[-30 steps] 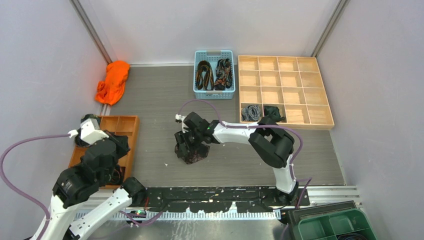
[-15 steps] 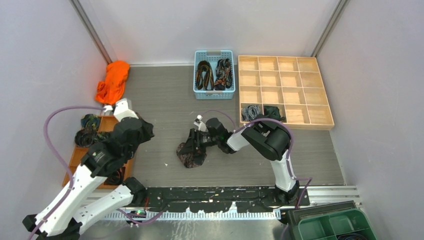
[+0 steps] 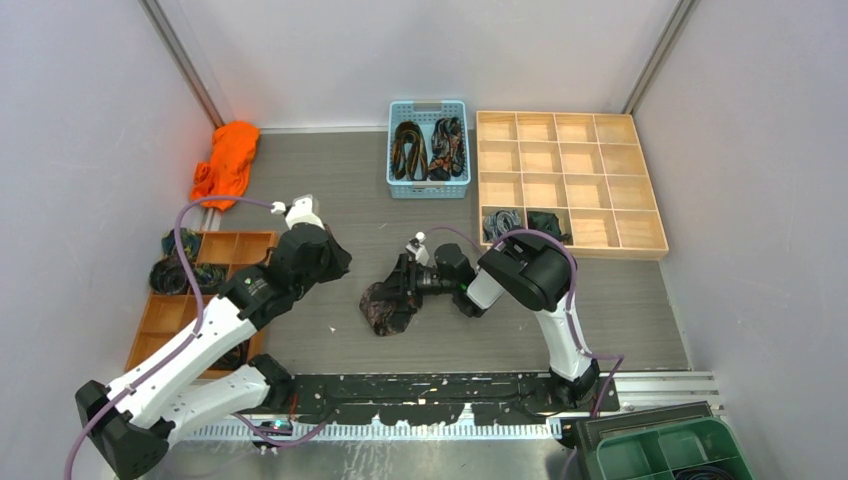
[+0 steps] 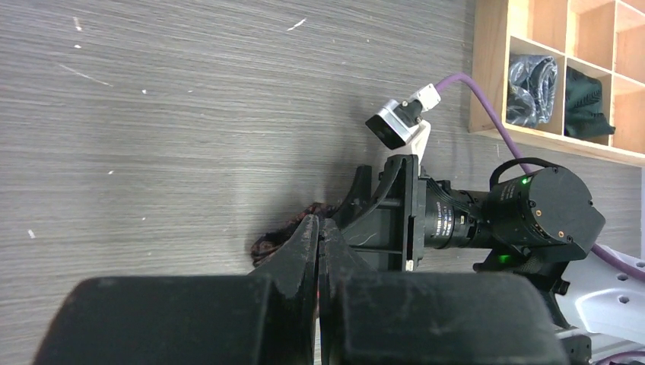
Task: Roll the ties
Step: Roll the tie at the center of the board.
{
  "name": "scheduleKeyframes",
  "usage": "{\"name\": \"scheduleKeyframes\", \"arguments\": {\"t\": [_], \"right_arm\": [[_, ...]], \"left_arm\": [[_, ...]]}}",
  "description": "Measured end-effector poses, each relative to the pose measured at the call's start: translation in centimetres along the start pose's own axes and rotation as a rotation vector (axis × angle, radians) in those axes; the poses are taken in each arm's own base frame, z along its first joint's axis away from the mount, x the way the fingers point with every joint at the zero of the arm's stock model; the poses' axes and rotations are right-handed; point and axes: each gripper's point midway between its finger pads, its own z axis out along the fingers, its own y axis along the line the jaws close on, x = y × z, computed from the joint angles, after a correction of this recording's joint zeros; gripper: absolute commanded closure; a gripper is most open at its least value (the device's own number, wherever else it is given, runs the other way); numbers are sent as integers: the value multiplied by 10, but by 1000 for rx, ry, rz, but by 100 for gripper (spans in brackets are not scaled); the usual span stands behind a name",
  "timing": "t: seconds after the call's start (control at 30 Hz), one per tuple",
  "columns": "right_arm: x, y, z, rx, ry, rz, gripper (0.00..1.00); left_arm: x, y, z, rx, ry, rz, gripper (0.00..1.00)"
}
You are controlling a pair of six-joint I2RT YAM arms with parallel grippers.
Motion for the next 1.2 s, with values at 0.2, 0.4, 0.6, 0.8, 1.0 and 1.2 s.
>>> {"name": "scheduleKeyframes", "arguments": {"t": [0.2,0.4,0.6,0.8,1.0,1.2], "right_arm": [[-1,2,-2,-5,-5,-7,30],[-3,-6,-13,73,-27,-17,28],[-4,-5,-24,176,-44,-84,17],[-9,-6,-37,309,-52,-185,12],[-15,-11,-53,447,-57,-275,15],[-21,-23,-69,591,-55,-338,16]], "left_arm": [[16,-8,16,34,46,4,100],[33,-8,34,24,102,20,100],[51,-3,46,13,143,31,100],[54,-5,51,24,149,37,100],[59,-7,58,28,168,57,100],[63,-8,63,30,181,61,100]]}}
